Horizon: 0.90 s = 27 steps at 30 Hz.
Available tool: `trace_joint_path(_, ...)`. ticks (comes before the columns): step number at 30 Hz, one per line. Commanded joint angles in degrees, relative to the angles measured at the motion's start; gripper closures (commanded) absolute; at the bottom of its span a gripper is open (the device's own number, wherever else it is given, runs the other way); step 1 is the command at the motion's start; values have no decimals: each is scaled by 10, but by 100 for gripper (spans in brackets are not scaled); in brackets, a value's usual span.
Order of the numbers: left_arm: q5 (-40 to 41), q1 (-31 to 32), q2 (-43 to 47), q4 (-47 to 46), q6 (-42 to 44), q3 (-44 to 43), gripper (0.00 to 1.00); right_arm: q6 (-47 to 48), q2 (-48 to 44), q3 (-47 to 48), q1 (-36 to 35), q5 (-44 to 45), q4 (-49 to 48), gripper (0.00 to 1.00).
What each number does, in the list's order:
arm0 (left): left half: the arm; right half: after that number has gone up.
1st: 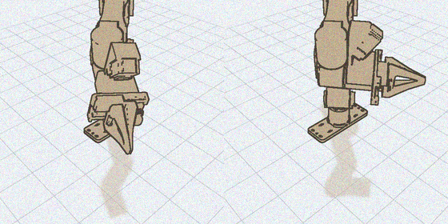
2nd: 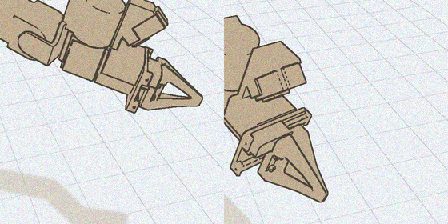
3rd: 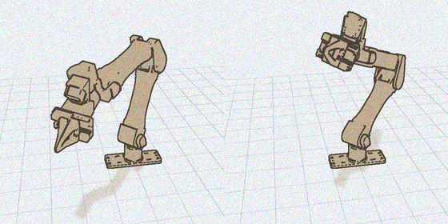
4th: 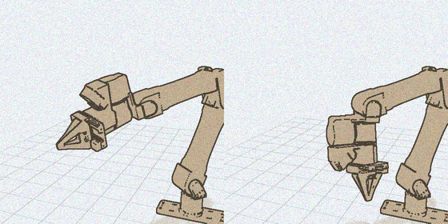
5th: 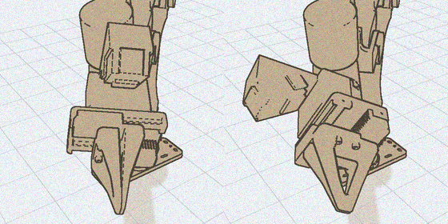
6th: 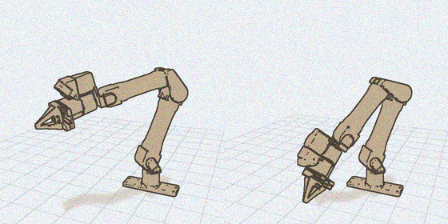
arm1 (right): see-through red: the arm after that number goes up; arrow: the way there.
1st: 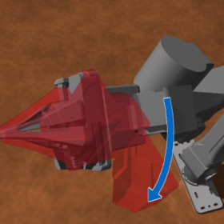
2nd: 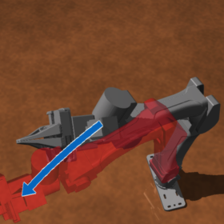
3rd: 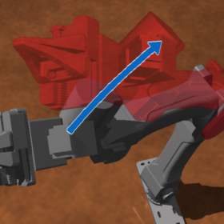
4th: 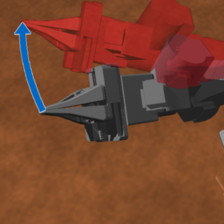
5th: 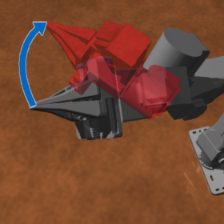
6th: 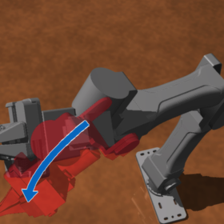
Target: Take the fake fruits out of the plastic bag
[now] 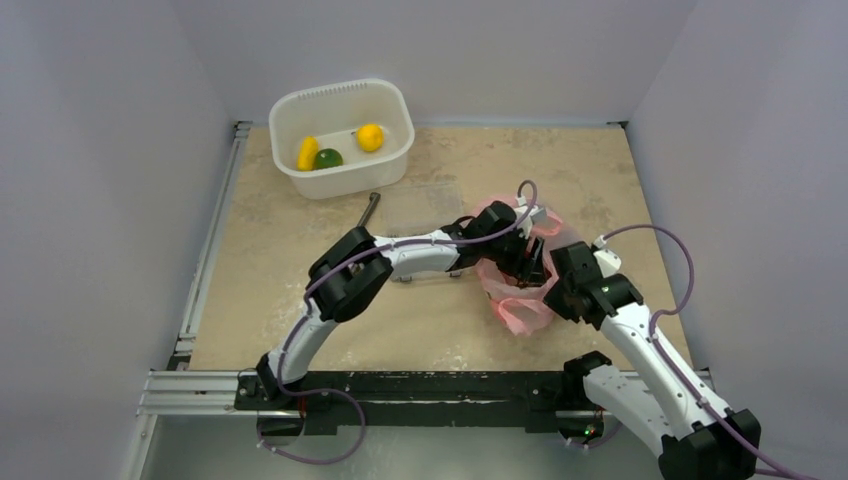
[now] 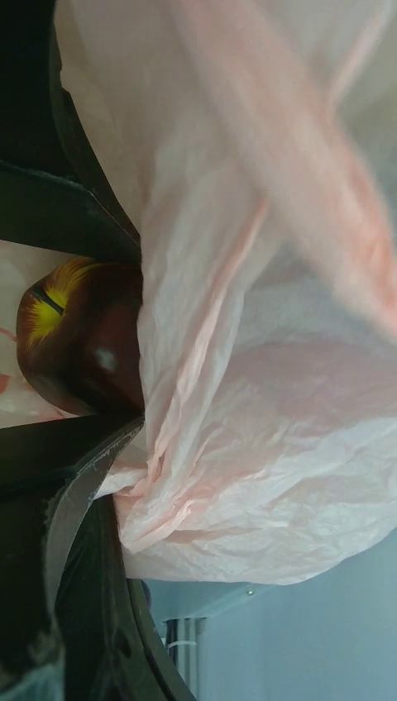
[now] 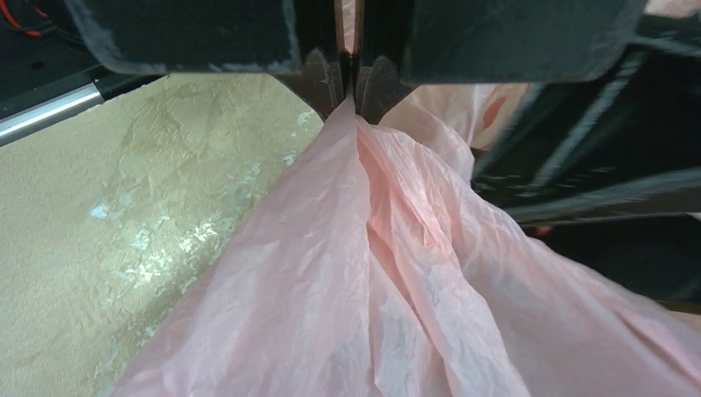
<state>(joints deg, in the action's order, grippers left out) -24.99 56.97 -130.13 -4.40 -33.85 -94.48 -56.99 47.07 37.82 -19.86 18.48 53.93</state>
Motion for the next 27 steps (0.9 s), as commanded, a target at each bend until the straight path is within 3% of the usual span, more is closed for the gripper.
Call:
trace_joint_path(1, 26, -26, 66, 38, 28, 2, 100, -12, 3, -9, -2, 12, -8, 100)
trace_joint_path(11, -30, -51, 143, 98, 19, 23, 100, -17, 28, -4, -2, 26, -34, 100)
trace_joint_path(18, -72, -53, 254, 128, 20, 61, 100, -11, 3, -21, -2, 8, -75, 100)
trace_joint_path(27, 86, -91, 384, 257, 88, 42, 100, 7, -23, -29, -2, -7, -99, 100)
